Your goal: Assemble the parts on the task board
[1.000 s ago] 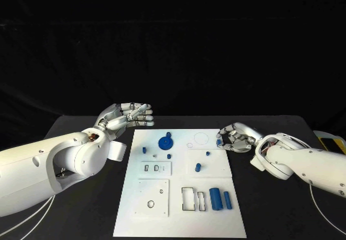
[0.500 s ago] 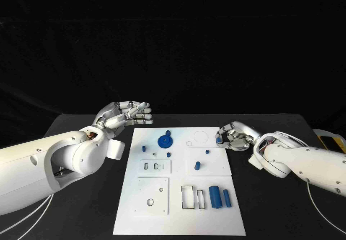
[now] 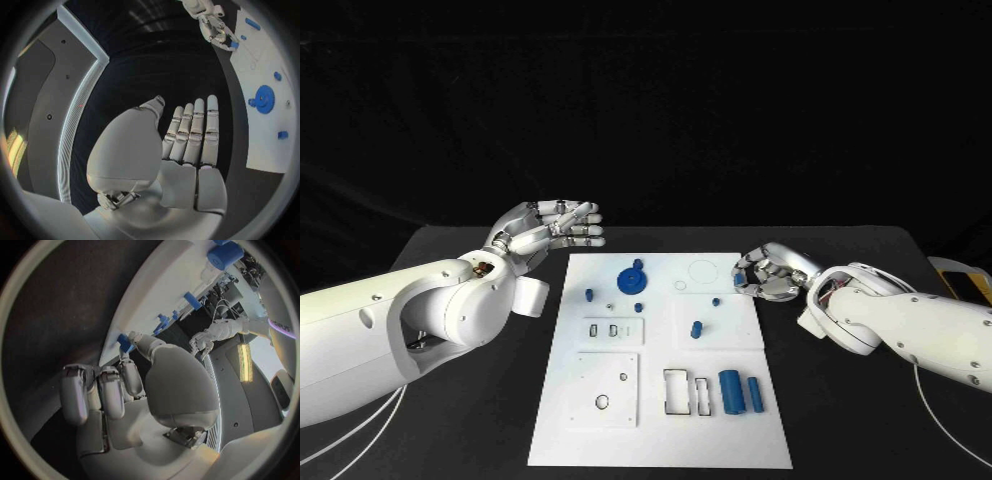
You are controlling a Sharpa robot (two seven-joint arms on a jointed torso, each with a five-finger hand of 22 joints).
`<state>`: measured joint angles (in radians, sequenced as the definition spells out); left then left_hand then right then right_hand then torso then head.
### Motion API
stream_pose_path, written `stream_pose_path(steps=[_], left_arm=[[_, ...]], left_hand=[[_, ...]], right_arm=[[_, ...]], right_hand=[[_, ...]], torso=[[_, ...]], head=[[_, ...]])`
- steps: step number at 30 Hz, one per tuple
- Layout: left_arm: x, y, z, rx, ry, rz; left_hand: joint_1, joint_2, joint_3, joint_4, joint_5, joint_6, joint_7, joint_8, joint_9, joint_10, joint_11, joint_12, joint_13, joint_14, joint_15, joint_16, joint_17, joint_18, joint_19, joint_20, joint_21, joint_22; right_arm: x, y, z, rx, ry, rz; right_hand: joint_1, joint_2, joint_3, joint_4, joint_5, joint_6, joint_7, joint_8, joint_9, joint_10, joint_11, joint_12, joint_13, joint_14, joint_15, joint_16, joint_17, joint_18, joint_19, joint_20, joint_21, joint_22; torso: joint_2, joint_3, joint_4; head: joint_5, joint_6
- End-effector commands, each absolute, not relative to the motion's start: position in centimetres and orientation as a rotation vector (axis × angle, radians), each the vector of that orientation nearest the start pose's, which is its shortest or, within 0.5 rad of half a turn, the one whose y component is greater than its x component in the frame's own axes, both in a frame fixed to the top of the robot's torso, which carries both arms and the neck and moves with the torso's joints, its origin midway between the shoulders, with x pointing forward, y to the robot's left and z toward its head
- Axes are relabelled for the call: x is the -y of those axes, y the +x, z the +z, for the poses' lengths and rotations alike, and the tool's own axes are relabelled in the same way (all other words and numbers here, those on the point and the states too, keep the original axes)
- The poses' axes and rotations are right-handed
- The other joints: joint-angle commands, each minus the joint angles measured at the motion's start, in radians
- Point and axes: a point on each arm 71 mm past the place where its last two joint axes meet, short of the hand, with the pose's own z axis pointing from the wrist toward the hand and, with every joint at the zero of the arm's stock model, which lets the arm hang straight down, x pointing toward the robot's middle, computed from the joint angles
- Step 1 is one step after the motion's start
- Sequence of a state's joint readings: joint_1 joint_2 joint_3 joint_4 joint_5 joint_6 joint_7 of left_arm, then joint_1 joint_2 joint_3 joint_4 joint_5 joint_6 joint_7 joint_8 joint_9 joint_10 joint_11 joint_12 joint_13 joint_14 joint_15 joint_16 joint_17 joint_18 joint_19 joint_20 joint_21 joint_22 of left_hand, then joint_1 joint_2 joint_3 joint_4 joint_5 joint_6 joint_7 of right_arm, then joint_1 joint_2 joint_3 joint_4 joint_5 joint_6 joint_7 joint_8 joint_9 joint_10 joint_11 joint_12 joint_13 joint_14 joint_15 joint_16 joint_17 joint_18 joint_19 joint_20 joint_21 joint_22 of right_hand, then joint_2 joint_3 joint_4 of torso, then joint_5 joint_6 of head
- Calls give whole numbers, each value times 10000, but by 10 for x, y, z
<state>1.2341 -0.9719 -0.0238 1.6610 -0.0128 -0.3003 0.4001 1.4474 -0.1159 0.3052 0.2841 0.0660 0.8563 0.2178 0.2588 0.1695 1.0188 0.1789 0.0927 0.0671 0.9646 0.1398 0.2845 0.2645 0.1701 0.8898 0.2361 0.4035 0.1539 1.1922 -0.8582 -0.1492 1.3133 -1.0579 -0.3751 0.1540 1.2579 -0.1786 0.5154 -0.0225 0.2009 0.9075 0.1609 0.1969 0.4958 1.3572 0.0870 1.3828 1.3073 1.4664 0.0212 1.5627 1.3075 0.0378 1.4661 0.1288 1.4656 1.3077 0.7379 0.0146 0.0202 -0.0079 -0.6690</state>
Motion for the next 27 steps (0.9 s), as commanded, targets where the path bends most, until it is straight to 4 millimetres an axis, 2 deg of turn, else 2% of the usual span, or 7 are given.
stream_pose_path(steps=[1, 5, 9, 11, 13, 21, 27], left_arm=[[-229, 469, -143, -13816, -10560, -16137], [-229, 469, -143, -13817, -10559, -16139], [-229, 469, -143, -13818, -10558, -16143], [-229, 469, -143, -13817, -10559, -16141], [-229, 469, -143, -13816, -10560, -16138], [-229, 470, -143, -13820, -10564, -16132], [-229, 470, -144, -13839, -10575, -16122]], left_hand=[[57, -1, 60, -2, -61, -58, 205, -41, 0, 12, 49, -45, 12, -49, -13, -54, 17, 111, -24, 15, 53, -11], [57, -1, 60, -2, -61, -58, 205, -41, 0, 12, 49, -45, 12, -49, -13, -54, 17, 111, -24, 15, 53, -11], [57, -1, 60, -2, -61, -58, 205, -41, 0, 12, 49, -45, 12, -49, -13, -54, 17, 111, -24, 15, 53, -11], [57, -1, 60, -2, -61, -58, 205, -41, 0, 12, 49, -45, 12, -49, -13, -54, 17, 111, -24, 15, 53, -11], [57, -1, 60, -2, -61, -58, 205, -41, 0, 12, 49, -45, 12, -49, -13, -54, 17, 111, -24, 15, 53, -11], [61, -5, 72, 0, -61, -55, 207, -44, 1, 18, 52, -61, 12, -64, -9, -69, 33, 111, -39, 20, 53, -15], [61, -5, 72, 0, -61, -55, 207, -44, 1, 18, 52, -61, 12, -64, -9, -69, 33, 111, -39, 20, 53, -15]], right_arm=[[272, 501, -232, -17227, 1527, 7582], [272, 501, -232, -17170, 1534, 7582], [272, 501, -231, -16944, 1562, 7580], [272, 501, -230, -16817, 1580, 7574], [273, 501, -229, -16694, 1599, 7581], [266, 498, -222, -16279, 1730, 7657], [249, 492, -207, -16145, 1716, 7769]], right_hand=[[-15, 145, 77, -18, -51, 90, 12, 56, 18, 22, -74, 41, 99, 1030, -100, 66, 2575, -40, 166, -86, 11, 1604], [-18, 234, 114, -10, -73, 159, -17, 113, 45, 47, -99, 57, 120, 1031, -124, 66, 2575, -41, 171, -111, 13, 1612], [18, 510, 221, 3, -95, 347, -109, 285, 132, 101, -179, 85, 161, 1038, -191, 74, 2608, -56, 214, -170, 57, 1663], [118, 706, 366, -66, -737, 406, -173, 404, 202, 127, -240, 92, 179, 1042, -252, 78, 2622, -63, 235, -228, 76, 1690], [112, 793, 429, -64, -793, 431, -190, 458, 233, 144, -255, 98, 192, 1044, -264, 81, 2633, -70, 252, -245, 94, 1711], [95, 929, 516, -57, -827, 443, -217, 535, 281, 156, -278, 92, 191, 1044, -286, 81, 2633, -75, 266, -268, 106, 1728], [101, 1012, 579, -73, -860, 406, -221, 561, 304, 122, -288, 47, 141, 1044, -300, 81, 2633, -67, 248, -283, 82, 1708]], torso=[[-3, 6, 0], [-6, 8, -1], [-9, 11, -3], [-10, 12, -5], [-8, 11, -5], [-30, -8, -9], [-49, -26, -13]], head=[[-2, -6], [-6, -20], [-9, -22], [-5, -27], [-1, -34], [23, -31], [38, -15]])
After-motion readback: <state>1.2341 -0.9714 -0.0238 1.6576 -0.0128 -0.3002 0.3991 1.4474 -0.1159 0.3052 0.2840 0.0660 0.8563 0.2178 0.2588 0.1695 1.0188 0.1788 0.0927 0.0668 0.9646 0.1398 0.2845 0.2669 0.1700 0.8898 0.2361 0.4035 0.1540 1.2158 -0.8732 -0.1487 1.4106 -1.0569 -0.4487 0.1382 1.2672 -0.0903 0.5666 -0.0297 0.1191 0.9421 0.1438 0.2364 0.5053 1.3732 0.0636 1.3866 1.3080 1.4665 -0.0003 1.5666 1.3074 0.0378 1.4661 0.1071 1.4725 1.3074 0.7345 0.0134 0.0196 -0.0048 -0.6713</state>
